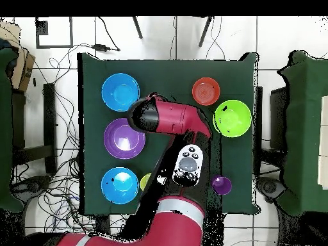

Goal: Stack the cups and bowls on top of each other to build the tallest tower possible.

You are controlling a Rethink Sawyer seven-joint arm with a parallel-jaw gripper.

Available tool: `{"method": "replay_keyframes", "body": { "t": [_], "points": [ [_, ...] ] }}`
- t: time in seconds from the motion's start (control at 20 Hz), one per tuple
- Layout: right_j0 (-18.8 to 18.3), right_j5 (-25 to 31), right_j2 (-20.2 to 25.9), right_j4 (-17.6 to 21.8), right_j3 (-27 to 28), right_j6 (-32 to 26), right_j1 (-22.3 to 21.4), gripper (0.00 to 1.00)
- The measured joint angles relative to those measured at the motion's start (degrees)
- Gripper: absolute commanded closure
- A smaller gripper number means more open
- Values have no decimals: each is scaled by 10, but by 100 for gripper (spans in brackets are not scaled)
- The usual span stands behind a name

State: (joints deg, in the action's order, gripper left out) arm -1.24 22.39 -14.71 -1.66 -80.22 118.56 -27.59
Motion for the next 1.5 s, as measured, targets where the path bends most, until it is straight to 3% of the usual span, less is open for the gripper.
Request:
{"method": "replay_keyframes", "body": {
  "t": [0.75,1.5],
  "points": [
    [19,6,0,-16,-14,0,-42,0],
    [-14,6,1,-15,-83,0,-91,0]
  ]
}}
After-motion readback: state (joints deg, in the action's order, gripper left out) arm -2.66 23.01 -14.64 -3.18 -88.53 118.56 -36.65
